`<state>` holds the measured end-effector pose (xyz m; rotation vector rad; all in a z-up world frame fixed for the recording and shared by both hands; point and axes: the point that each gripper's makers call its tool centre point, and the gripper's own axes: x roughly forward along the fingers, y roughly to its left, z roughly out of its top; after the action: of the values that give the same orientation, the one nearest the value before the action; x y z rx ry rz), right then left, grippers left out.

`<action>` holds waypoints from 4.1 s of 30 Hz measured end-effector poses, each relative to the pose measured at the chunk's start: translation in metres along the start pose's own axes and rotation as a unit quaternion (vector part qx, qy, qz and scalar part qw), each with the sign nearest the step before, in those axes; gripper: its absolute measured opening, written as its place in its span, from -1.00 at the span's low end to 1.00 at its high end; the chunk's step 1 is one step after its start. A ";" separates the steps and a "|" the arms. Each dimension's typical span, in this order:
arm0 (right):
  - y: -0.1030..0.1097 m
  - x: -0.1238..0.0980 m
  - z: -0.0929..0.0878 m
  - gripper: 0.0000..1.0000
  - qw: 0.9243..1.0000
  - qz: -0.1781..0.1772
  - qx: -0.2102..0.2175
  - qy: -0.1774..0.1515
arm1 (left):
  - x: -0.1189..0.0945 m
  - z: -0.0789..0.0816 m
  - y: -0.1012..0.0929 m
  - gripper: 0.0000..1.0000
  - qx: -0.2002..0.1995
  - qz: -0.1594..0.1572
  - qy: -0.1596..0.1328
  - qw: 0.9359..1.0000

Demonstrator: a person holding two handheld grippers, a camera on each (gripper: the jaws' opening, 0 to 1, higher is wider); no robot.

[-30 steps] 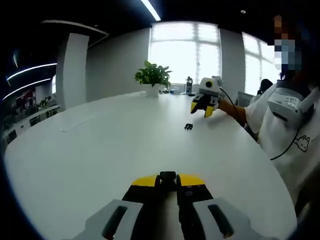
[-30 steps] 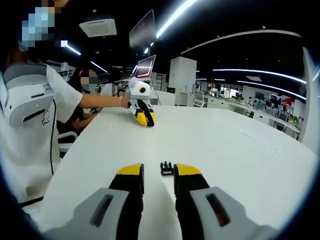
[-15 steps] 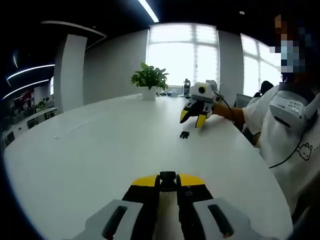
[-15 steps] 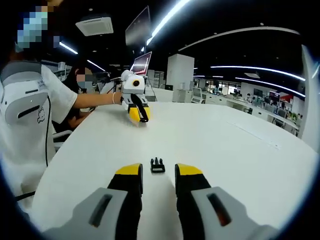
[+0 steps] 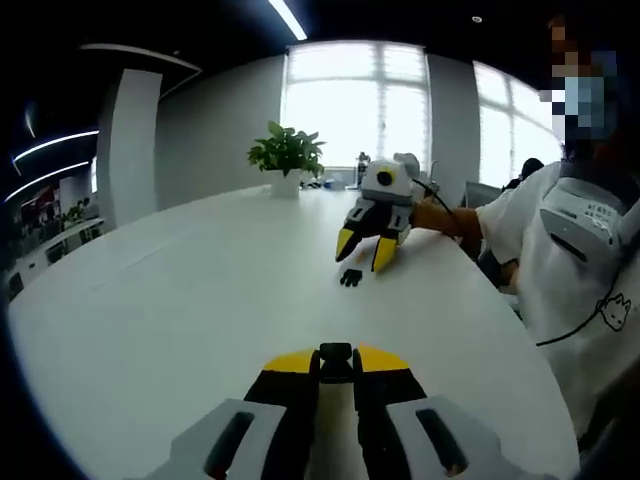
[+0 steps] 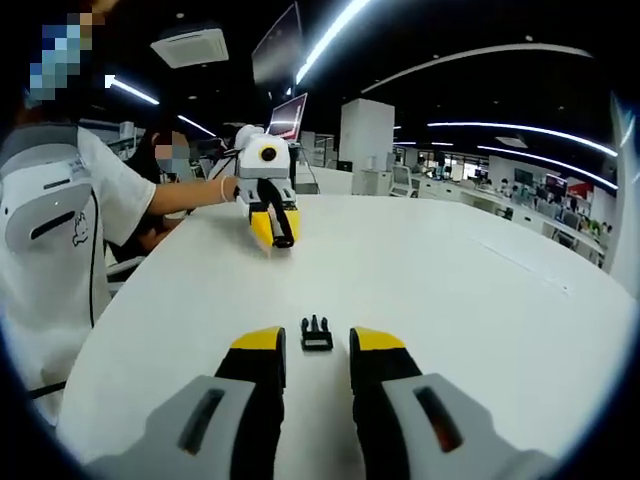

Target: Snap the two parts of the plastic buckle together until the buckle closes and remains connected.

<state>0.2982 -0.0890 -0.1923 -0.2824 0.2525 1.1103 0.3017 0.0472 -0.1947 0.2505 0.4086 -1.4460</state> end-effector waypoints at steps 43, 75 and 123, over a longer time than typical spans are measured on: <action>0.006 0.010 -0.001 -0.76 1.000 0.012 0.021 0.012 | 0.032 0.003 -0.021 -0.76 0.031 -0.037 0.008 0.999; 0.029 0.012 0.002 -0.76 0.998 0.052 -0.003 0.022 | 0.035 0.001 -0.027 -0.57 0.082 -0.041 0.004 0.996; 0.058 0.023 0.015 -0.76 0.995 0.095 -0.018 -0.006 | 0.045 0.011 -0.052 -0.77 0.048 -0.079 -0.006 0.996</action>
<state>0.2567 -0.0401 -0.1913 -0.2875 0.2537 1.3052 0.2550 -0.0045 -0.1995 0.2917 0.3547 -1.6236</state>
